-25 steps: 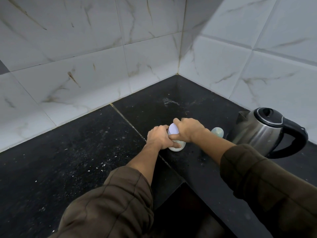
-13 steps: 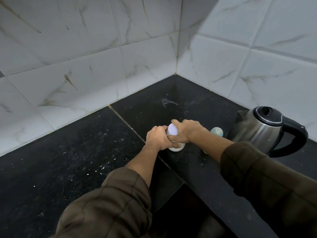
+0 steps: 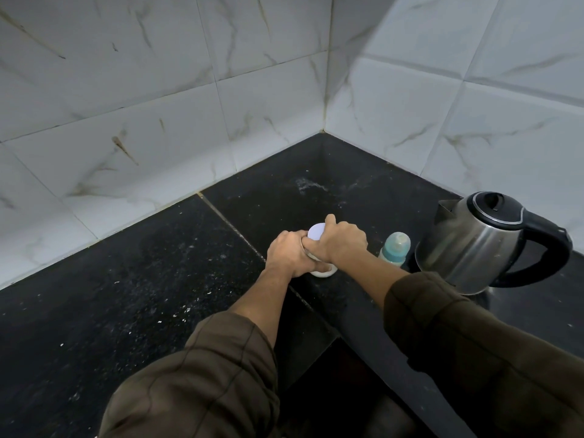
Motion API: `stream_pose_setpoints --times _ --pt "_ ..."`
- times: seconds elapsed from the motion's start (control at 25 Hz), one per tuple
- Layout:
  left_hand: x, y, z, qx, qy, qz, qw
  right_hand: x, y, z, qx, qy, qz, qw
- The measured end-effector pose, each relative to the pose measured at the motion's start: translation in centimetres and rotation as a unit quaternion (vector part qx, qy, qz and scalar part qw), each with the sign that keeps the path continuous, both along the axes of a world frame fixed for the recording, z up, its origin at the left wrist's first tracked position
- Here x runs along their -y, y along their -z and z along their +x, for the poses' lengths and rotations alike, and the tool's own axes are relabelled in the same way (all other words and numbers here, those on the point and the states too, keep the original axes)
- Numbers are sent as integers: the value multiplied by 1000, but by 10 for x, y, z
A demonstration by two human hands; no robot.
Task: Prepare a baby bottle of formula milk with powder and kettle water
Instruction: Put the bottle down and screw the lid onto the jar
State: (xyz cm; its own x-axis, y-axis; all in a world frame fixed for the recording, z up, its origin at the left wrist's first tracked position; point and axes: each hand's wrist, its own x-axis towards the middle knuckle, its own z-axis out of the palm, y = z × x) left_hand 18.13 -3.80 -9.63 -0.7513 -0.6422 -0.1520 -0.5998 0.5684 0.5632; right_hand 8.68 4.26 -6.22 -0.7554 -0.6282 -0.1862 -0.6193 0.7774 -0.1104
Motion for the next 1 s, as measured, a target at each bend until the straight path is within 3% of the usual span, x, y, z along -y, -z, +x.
stream_pose_setpoints --times 0.12,0.32,0.4,0.68,0.88,1.0 --pt "1 1 -1 8 0 5 1000 0 -4 -7 -4 -42 38 998" --pt "2 -1 -2 28 17 -35 999 -5 -19 -22 -51 -214 102 970" --pt "2 -1 -4 26 15 -43 999 -7 -17 -22 -59 -206 82 973" --pt "4 2 -7 26 14 -44 999 4 -7 -6 6 -18 25 1000" --pt "4 7 -9 13 2 -20 1000 -7 -26 -25 13 -170 107 980" --pt "3 6 -11 21 9 -49 999 -12 -29 -29 -37 -215 91 972"
